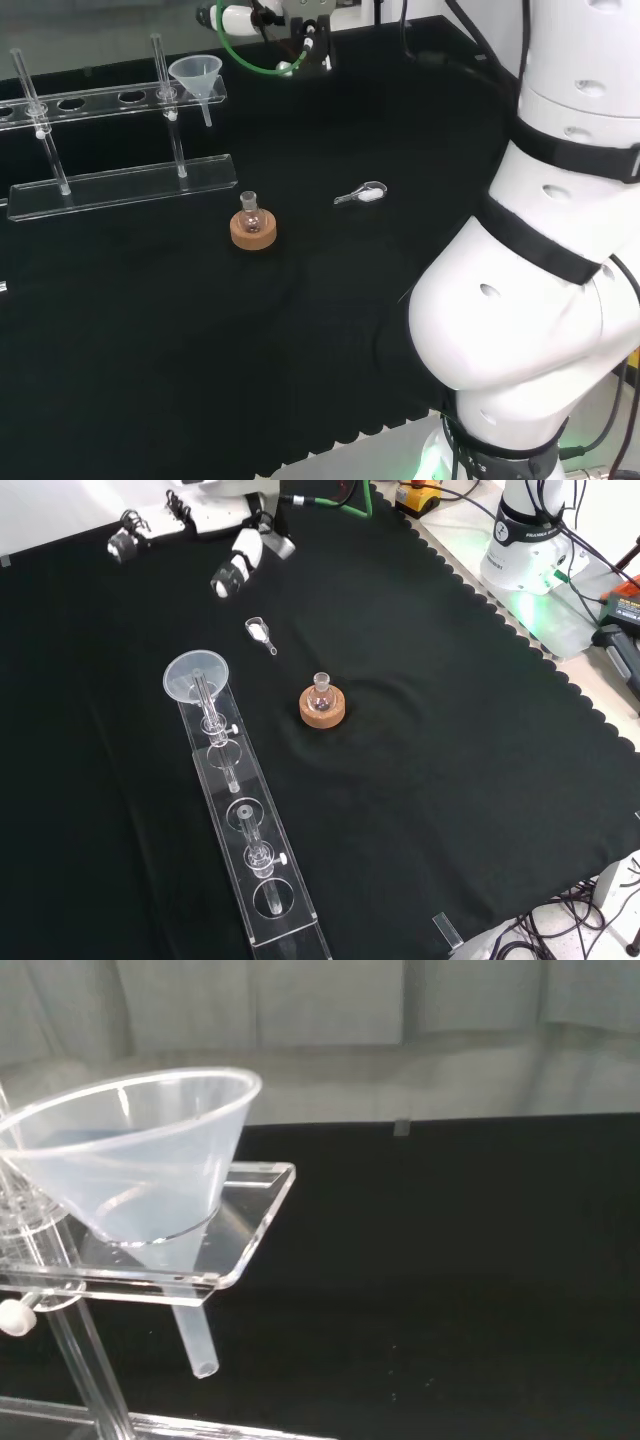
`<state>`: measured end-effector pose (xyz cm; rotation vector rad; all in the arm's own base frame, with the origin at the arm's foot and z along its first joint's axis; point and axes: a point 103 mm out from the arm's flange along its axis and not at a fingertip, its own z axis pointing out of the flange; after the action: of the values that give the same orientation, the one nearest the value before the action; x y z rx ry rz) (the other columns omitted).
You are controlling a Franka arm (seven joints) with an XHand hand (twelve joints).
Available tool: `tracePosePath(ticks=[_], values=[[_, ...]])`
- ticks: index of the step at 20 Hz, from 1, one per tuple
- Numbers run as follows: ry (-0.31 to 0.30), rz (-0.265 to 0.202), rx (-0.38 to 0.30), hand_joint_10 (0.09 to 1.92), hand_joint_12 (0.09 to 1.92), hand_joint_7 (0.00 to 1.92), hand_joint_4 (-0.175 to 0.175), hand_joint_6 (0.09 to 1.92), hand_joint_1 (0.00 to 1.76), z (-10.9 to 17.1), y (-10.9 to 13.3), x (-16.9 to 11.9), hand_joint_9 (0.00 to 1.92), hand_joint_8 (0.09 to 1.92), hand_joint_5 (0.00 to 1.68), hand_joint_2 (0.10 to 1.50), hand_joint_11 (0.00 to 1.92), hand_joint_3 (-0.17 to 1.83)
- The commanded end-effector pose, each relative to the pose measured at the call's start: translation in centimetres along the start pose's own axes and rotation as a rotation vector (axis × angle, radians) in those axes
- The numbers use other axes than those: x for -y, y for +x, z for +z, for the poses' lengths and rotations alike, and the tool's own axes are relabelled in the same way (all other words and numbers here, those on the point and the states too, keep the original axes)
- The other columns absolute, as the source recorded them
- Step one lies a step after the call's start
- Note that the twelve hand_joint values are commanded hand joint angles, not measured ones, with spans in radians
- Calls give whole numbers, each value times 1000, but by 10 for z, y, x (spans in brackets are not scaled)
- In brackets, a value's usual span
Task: Pick up the funnel from the transparent funnel stand.
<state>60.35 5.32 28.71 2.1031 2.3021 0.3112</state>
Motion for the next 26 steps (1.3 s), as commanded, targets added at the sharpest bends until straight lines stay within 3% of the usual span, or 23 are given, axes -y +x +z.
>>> tracePosePath(ticks=[1,14,18,20,22,26], values=[[44,-25,-16,501,1154,46,-81,87,79,22,21,-21,0,90,103,865,0,284],[157,-35,-56,476,1143,30,-81,87,79,67,27,-44,0,109,102,864,0,285],[199,-32,-61,463,1132,15,-81,87,79,70,26,-44,0,120,98,863,0,286],[227,-44,-36,455,1124,7,-80,87,78,67,28,-43,0,130,93,863,0,287],[249,-23,-1,450,1121,3,-80,87,79,64,33,-42,0,134,90,862,0,287],[306,-27,-60,434,1113,0,-80,87,80,67,41,-38,0,136,84,861,0,287]])
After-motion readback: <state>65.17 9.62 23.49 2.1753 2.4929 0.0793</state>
